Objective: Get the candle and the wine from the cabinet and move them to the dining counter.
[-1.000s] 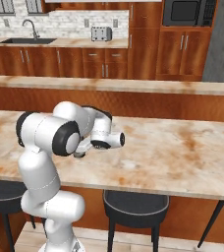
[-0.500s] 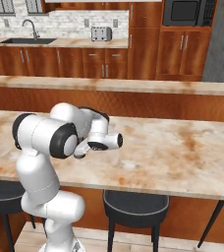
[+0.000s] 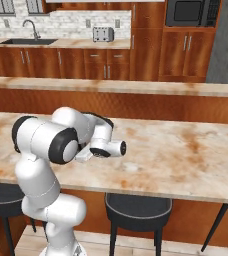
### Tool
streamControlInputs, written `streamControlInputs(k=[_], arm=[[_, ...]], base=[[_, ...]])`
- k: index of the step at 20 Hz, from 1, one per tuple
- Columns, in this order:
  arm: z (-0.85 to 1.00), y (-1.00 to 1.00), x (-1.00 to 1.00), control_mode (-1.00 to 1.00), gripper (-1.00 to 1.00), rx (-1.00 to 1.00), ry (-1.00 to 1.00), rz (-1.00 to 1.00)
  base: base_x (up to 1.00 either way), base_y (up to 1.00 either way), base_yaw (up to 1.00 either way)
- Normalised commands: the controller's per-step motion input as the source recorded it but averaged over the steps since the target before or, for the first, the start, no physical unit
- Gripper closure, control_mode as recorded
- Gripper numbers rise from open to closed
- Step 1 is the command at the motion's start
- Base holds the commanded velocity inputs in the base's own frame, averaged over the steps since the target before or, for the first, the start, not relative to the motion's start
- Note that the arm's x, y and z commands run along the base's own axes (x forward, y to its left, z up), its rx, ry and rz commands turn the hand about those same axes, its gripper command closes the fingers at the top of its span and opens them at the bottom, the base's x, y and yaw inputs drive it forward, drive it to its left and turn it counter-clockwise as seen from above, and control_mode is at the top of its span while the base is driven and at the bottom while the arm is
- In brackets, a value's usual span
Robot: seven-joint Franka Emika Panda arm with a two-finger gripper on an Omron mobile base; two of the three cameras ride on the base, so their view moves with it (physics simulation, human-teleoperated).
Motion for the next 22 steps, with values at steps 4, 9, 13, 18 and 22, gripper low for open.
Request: streamControlInputs(k=[4,9,13,18,22], arm=[[0.02,-0.18,-0.08,-1.0,-1.0,0.0,-0.05,0.0],[0.13,-0.2,-0.13,-1.0,-1.0,0.0,-0.05,0.0],[0.21,-0.18,-0.27,-1.0,-1.0,0.0,-0.02,0.0],[0.35,-0.09,-0.4,-1.0,-1.0,0.0,0.05,-0.1],[0.42,-0.07,-0.48,-1.0,-1.0,0.0,0.18,-0.15]], base=[[0.0,0.0,0.0],[0.0,0.0,0.0],[0.0,0.0,0.0],[0.0,0.0,0.0],[0.0,0.0,0.0]])
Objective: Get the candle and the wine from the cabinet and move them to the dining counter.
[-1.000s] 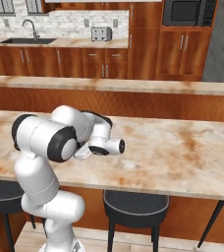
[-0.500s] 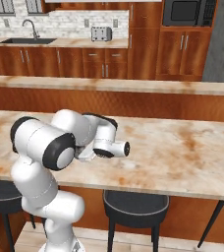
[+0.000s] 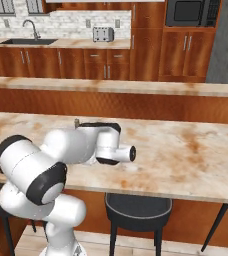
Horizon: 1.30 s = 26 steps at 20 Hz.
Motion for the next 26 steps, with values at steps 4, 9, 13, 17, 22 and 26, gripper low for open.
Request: streamControlInputs(k=[4,9,13,17,22,26], arm=[[0.45,-0.12,-0.43,-1.0,-1.0,0.0,0.24,-0.16],[0.54,-0.21,-0.37,-1.0,-1.0,0.04,0.32,-0.12],[0.55,-0.19,-0.35,-1.0,-1.0,0.07,0.34,-0.1],[0.37,-0.03,-0.48,-1.0,-1.0,0.0,0.18,-0.11],[0.33,0.06,-0.47,-1.0,-1.0,-0.06,0.12,-0.18],[0.3,0.2,-0.47,-1.0,-1.0,-0.17,0.03,-0.19]], base=[[0.0,0.0,0.0],[0.0,0.0,0.0],[0.0,0.0,0.0],[0.0,0.0,0.0],[0.0,0.0,0.0],[0.0,0.0,0.0]])
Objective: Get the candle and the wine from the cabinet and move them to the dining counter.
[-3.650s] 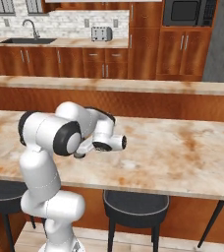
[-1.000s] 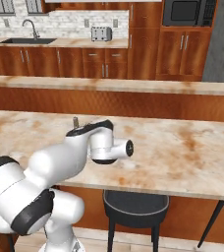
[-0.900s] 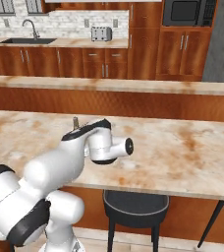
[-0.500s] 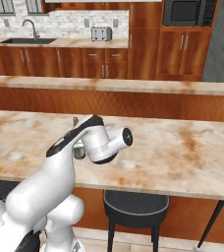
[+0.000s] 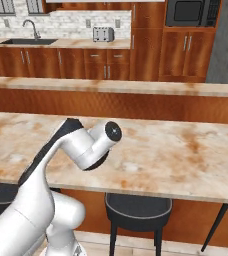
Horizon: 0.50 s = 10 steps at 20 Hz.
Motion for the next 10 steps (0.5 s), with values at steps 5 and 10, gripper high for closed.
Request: streamControlInputs(k=[5,10], arm=[[0.32,0.19,-0.48,-1.0,-1.0,-0.15,0.02,-0.16],[0.29,0.06,-0.53,-1.0,-1.0,-0.05,0.05,-0.15]], base=[[0.0,0.0,0.0],[0.0,0.0,0.0]])
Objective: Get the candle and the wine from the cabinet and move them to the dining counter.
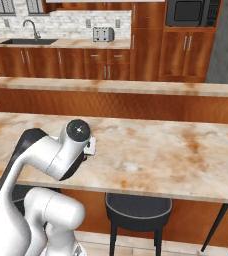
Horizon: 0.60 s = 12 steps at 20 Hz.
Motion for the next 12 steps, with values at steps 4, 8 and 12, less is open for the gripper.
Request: streamControlInputs(k=[4,8,12], arm=[[0.29,0.0,-0.56,-1.0,-1.0,0.0,0.05,-0.13],[0.25,0.0,-0.51,-1.0,-1.0,0.0,0.04,-0.13],[0.13,0.0,-0.23,-1.0,-1.0,0.01,0.0,-0.04]], base=[[0.0,0.0,0.0],[0.0,0.0,0.0],[0.0,0.0,0.0]])
